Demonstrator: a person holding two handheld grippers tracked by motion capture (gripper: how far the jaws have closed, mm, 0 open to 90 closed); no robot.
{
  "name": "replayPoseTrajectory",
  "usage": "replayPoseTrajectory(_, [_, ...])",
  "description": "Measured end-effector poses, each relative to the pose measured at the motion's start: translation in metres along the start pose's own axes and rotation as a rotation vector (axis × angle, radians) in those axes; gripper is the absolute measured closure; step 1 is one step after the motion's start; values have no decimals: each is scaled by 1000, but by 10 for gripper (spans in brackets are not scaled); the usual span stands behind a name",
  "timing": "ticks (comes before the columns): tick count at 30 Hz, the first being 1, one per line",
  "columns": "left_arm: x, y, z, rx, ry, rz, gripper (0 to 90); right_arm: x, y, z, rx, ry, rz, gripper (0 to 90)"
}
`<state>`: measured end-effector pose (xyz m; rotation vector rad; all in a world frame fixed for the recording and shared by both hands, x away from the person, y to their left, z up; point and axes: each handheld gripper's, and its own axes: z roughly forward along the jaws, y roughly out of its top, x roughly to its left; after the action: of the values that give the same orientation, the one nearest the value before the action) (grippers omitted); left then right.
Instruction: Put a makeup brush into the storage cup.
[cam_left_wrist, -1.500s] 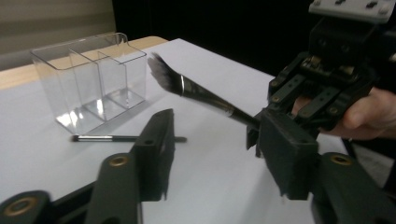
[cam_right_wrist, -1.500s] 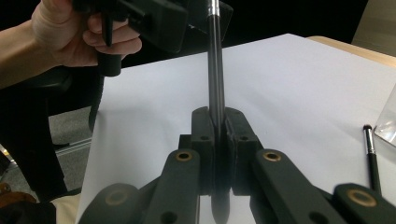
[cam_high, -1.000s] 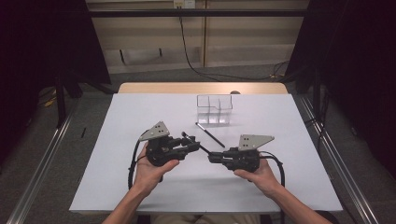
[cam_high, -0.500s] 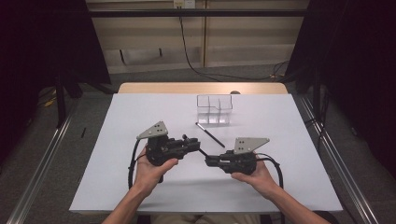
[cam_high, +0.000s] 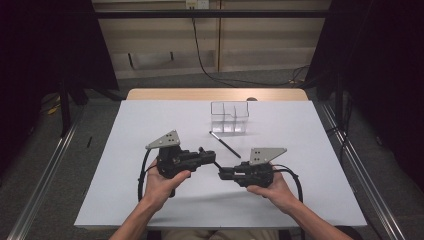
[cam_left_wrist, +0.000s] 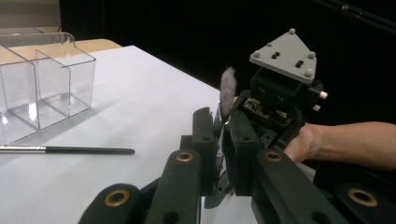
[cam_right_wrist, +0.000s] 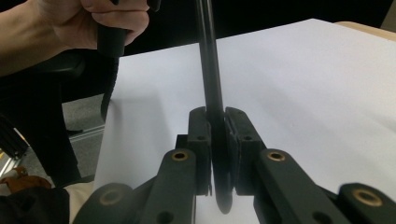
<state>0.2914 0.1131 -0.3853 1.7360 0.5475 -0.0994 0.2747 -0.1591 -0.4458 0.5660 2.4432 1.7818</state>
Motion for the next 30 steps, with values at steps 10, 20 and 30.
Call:
replayPoseTrajectory(10, [2,3,-8,-13,14,3,841,0,2,-3,-18,14,33,583])
replayPoseTrajectory(20, [2,2,-6,5,28,14,841,0,6,-10,-74,-1,42,226])
replayPoseTrajectory(30, [1,3,-7,16,37,25,841,-3,7,-13,-90,-47,76,59])
